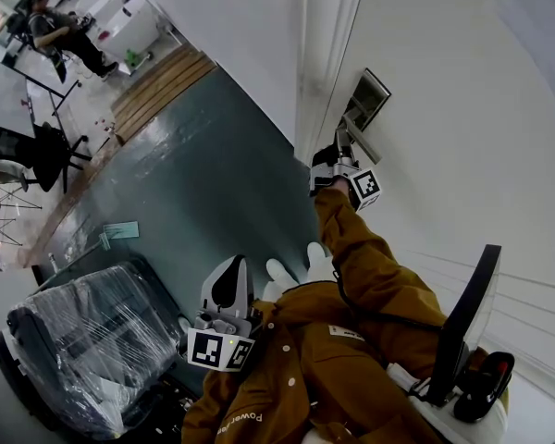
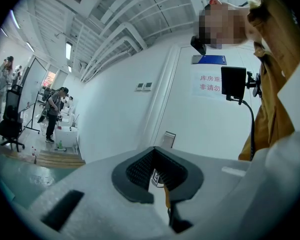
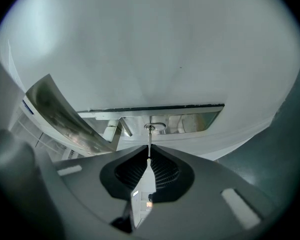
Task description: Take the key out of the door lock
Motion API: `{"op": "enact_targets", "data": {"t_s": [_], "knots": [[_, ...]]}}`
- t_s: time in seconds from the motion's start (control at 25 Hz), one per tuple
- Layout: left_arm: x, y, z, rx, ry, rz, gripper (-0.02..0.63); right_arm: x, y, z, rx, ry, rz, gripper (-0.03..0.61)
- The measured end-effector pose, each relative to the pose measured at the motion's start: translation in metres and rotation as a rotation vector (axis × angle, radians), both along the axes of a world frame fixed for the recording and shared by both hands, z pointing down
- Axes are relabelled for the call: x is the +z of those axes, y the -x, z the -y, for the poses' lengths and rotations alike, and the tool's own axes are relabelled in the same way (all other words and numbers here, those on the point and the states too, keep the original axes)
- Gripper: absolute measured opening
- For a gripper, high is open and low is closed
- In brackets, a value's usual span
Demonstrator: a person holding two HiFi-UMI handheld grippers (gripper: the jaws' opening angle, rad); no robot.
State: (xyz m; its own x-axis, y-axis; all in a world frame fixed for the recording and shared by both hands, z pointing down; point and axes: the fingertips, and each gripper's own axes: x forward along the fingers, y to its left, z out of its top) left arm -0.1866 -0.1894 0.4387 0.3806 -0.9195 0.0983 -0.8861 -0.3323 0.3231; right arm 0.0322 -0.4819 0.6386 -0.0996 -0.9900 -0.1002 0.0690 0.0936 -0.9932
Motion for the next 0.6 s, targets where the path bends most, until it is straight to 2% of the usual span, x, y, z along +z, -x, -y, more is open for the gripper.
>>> {"op": "enact_targets", "data": {"t_s": [0.4, 0.6], "knots": [[0.0044, -0.0035, 0.0047, 0.037, 0.007, -0.009, 0.0, 0.0016, 0.0025, 0.0015, -0.016, 0.018, -0.011, 0.023], [0.0047, -0.0078, 0.0055, 0.048, 0.011, -0.007, 0.0, 0.0002, 0.0008, 0.0022, -0.079, 0.035, -0.1, 0.023]]}}
